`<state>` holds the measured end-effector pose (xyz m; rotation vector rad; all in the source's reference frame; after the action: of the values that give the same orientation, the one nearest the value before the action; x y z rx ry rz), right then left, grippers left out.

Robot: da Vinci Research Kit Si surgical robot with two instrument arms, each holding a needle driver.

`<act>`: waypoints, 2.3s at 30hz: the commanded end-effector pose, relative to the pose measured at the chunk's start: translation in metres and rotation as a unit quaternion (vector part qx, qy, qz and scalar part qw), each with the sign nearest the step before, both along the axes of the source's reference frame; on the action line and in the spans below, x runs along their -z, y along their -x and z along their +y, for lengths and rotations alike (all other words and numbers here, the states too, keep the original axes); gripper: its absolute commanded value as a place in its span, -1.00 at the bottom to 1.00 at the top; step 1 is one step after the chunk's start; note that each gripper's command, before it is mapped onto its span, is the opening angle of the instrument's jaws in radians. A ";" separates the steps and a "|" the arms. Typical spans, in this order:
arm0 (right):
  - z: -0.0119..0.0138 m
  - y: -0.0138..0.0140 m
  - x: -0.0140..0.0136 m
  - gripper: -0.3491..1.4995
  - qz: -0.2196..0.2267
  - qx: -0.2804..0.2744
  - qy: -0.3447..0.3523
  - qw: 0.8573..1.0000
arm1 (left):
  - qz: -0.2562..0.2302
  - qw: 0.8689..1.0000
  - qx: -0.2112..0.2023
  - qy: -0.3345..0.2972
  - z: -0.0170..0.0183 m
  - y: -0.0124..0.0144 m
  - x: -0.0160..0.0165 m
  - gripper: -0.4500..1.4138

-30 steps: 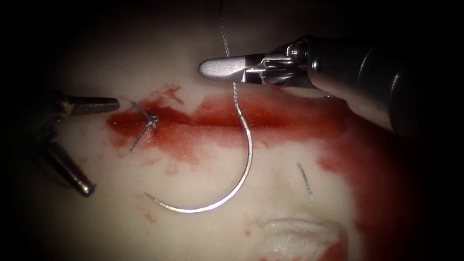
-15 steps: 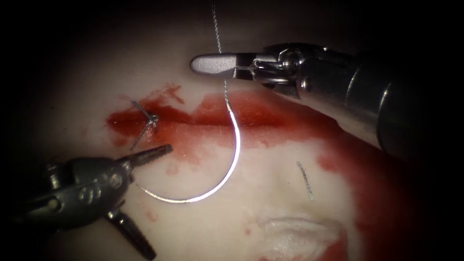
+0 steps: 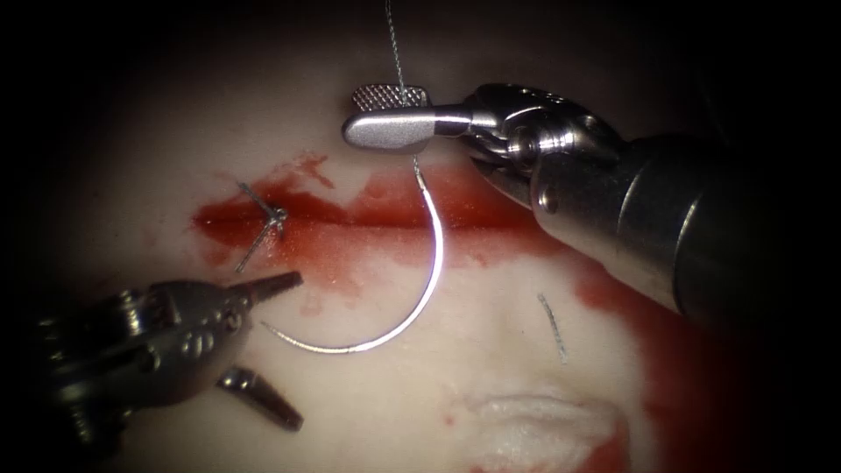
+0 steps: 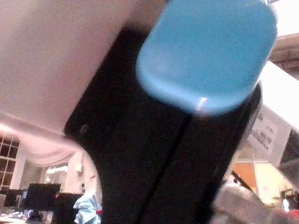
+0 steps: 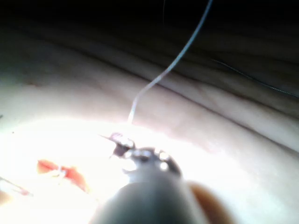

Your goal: Wound Closure

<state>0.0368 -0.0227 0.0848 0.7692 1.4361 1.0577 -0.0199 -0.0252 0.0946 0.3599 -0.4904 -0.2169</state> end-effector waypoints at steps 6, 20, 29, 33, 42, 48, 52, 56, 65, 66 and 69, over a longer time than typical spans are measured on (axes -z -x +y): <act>0.0007 -0.0012 0.0002 0.47 -0.001 -0.006 0.002 1.000 | 0.004 0.997 -0.062 0.046 -0.0001 0.0032 -0.0031 -0.14; 0.0011 -0.0012 0.0009 0.71 -0.001 -0.010 0.000 1.000 | 0.040 0.995 -0.067 0.060 0.0014 0.0011 -0.0019 -1.00; 0.0016 -0.0007 0.0014 0.82 -0.013 -0.035 0.001 0.999 | 0.090 0.993 -0.027 0.069 0.0014 0.0006 -0.0020 -1.00; 0.0020 -0.0002 0.0016 0.80 -0.044 -0.066 0.015 0.997 | 0.146 0.984 0.071 0.069 0.0012 -0.0004 -0.0020 -1.00; 0.0023 -0.0003 0.0021 0.49 -0.202 -0.030 0.044 0.978 | 0.349 0.923 0.107 0.120 0.0005 0.0000 -0.0010 -1.00; 0.0019 -0.0009 0.0032 0.43 -0.334 0.075 0.135 0.930 | 0.407 0.889 0.120 0.172 -0.0005 0.0017 -0.0013 -1.00; 0.0011 -0.0018 0.0046 0.09 -0.353 0.089 0.127 0.923 | 0.426 0.877 0.112 0.190 -0.0010 0.0023 -0.0012 -1.00; -0.0005 -0.0039 0.0062 0.23 -0.349 0.118 0.111 0.923 | 0.427 0.873 0.119 0.205 -0.0012 0.0027 -0.0009 -1.00; -0.0030 -0.0069 0.0080 0.07 -0.340 0.142 0.109 0.923 | 0.416 0.887 0.129 0.151 -0.0010 0.0026 -0.0013 -1.00; -0.0030 -0.0069 0.0080 0.07 -0.340 0.142 0.109 0.923 | 0.416 0.887 0.129 0.151 -0.0010 0.0026 -0.0013 -1.00; -0.0032 -0.0072 0.0077 -0.04 -0.349 0.151 0.118 0.917 | 0.416 0.887 0.132 0.149 -0.0010 0.0026 -0.0011 -1.00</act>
<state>0.0432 -0.0271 0.0774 0.3547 0.7532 0.7691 -0.0220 -0.0273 0.0960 -0.1158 0.2842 -0.5272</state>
